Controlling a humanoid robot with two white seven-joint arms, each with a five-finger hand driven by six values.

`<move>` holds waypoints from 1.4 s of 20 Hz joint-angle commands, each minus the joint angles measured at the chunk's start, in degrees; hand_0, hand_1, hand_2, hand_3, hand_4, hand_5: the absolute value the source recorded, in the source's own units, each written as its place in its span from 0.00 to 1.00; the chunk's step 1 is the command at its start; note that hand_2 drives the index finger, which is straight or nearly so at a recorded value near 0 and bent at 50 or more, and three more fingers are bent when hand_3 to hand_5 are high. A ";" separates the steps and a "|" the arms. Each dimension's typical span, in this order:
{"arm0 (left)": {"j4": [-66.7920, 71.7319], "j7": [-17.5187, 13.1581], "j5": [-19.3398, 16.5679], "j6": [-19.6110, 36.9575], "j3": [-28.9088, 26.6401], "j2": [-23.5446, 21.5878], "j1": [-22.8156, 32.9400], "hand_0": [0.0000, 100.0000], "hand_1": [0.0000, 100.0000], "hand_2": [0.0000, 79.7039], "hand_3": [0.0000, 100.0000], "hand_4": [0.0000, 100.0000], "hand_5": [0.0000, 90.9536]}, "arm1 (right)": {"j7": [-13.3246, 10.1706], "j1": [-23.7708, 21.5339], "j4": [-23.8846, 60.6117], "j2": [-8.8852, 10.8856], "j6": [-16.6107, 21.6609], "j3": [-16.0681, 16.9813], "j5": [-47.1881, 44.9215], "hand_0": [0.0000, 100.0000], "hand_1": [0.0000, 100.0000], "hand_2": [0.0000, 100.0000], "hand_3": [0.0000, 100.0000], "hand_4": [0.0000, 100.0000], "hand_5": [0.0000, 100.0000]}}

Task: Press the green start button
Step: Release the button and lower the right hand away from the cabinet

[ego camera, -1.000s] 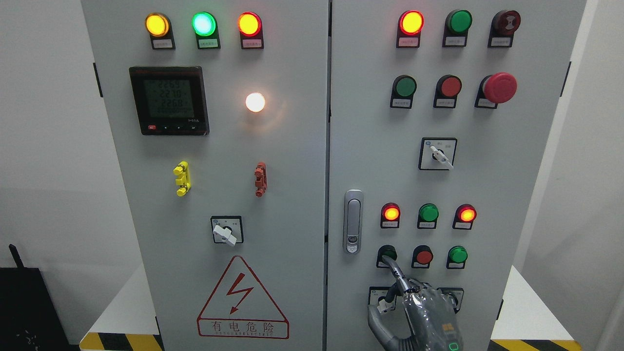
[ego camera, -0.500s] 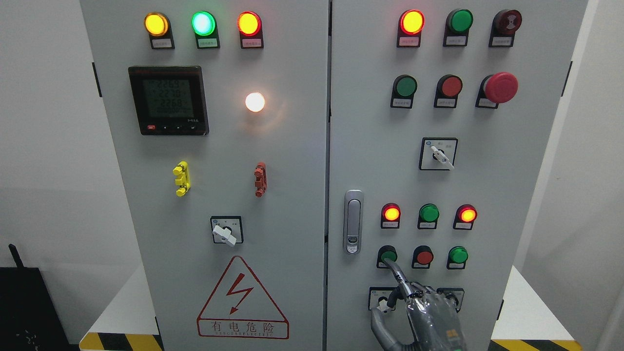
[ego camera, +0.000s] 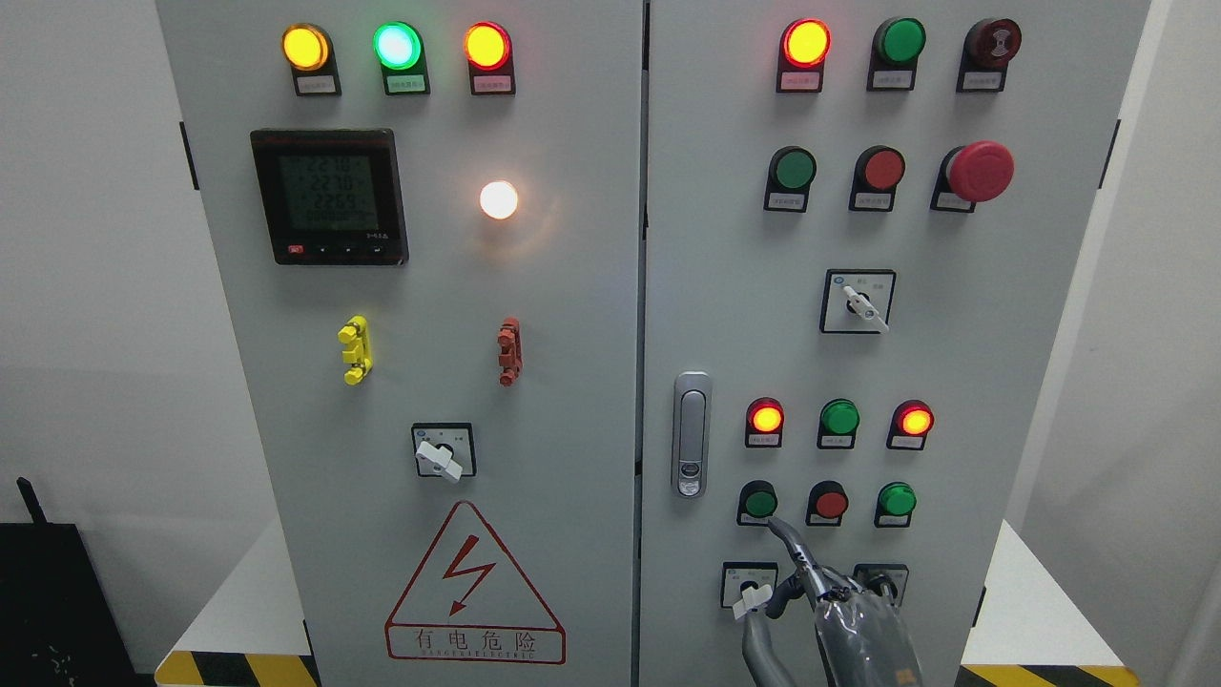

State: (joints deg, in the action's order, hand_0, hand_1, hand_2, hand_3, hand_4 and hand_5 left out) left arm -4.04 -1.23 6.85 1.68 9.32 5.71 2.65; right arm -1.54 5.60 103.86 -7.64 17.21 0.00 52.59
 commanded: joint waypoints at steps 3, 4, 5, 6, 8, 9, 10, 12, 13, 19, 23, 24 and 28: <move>0.00 0.00 0.00 -0.01 0.00 0.00 -0.01 0.12 0.56 0.00 0.00 0.00 0.00 | -0.21 -2.52 4.25 0.08 0.10 1.40 -9.25 0.78 0.36 0.00 0.52 0.44 0.25; 0.00 0.00 0.00 -0.01 0.00 0.00 -0.01 0.12 0.56 0.00 0.00 0.00 0.00 | -0.21 -3.04 4.42 0.08 0.19 1.49 -10.04 0.79 0.35 0.00 0.49 0.42 0.22; 0.08 0.00 0.00 -0.01 0.00 0.00 -0.01 0.12 0.56 0.00 0.00 0.00 0.00 | -0.21 -3.66 4.86 0.08 0.10 1.40 -11.18 0.78 0.34 0.00 0.48 0.40 0.21; 0.00 0.00 0.00 -0.01 0.00 0.00 -0.01 0.12 0.56 0.00 0.00 0.00 0.00 | -0.21 -4.36 5.21 0.08 0.10 1.32 -12.59 0.78 0.32 0.00 0.45 0.37 0.19; 0.00 0.00 0.00 -0.01 0.00 0.00 -0.01 0.12 0.56 0.00 0.00 0.00 0.00 | -0.13 -5.50 5.83 0.08 0.02 1.05 -15.84 0.76 0.29 0.00 0.39 0.32 0.15; 0.00 0.00 0.00 -0.01 0.00 0.00 -0.01 0.12 0.56 0.00 0.00 0.00 0.00 | 0.05 -6.03 6.01 0.08 -0.16 0.96 -17.51 0.73 0.28 0.00 0.35 0.28 0.11; 0.00 0.00 0.00 -0.01 0.00 0.00 -0.01 0.12 0.56 0.00 0.00 0.00 0.00 | 0.05 -6.47 6.27 0.08 -0.25 0.96 -19.18 0.71 0.27 0.00 0.32 0.25 0.08; 0.00 0.00 0.00 -0.01 0.00 0.00 -0.01 0.12 0.56 0.00 0.00 0.00 0.00 | 0.23 -7.26 6.88 0.08 -0.42 0.53 -22.69 0.65 0.25 0.00 0.24 0.18 0.00; 0.00 0.00 0.00 -0.01 0.00 0.00 -0.01 0.12 0.56 0.00 0.00 0.00 0.00 | 0.23 -7.61 7.06 0.08 -0.42 0.26 -24.36 0.63 0.25 0.00 0.21 0.15 0.00; 0.00 0.00 0.00 -0.01 0.00 0.00 -0.01 0.12 0.56 0.00 0.00 0.00 0.00 | 4.17 -9.89 8.11 0.43 -1.91 -2.19 -35.09 0.56 0.18 0.00 0.08 0.00 0.00; 0.00 0.00 0.00 -0.01 0.00 0.00 -0.01 0.12 0.56 0.00 0.00 0.00 0.00 | 4.80 -10.87 8.56 0.70 -2.53 -2.81 -39.49 0.39 0.12 0.00 0.00 0.00 0.00; 0.00 0.00 0.00 -0.01 0.00 0.00 -0.01 0.12 0.56 0.00 0.00 0.00 0.00 | 4.80 -10.87 8.47 0.70 -2.53 -3.16 -40.19 0.32 0.12 0.00 0.00 0.00 0.00; 0.00 0.00 0.00 -0.01 0.00 0.00 -0.01 0.12 0.56 0.00 0.00 0.00 0.00 | 6.28 -10.87 8.47 0.79 -2.89 -3.61 -41.17 0.19 0.10 0.00 0.00 0.00 0.00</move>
State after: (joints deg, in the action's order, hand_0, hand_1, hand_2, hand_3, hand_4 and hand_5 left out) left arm -4.04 -1.23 6.85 1.67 9.32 5.71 2.64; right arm 3.55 -4.51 110.98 -7.20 14.52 -1.74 15.22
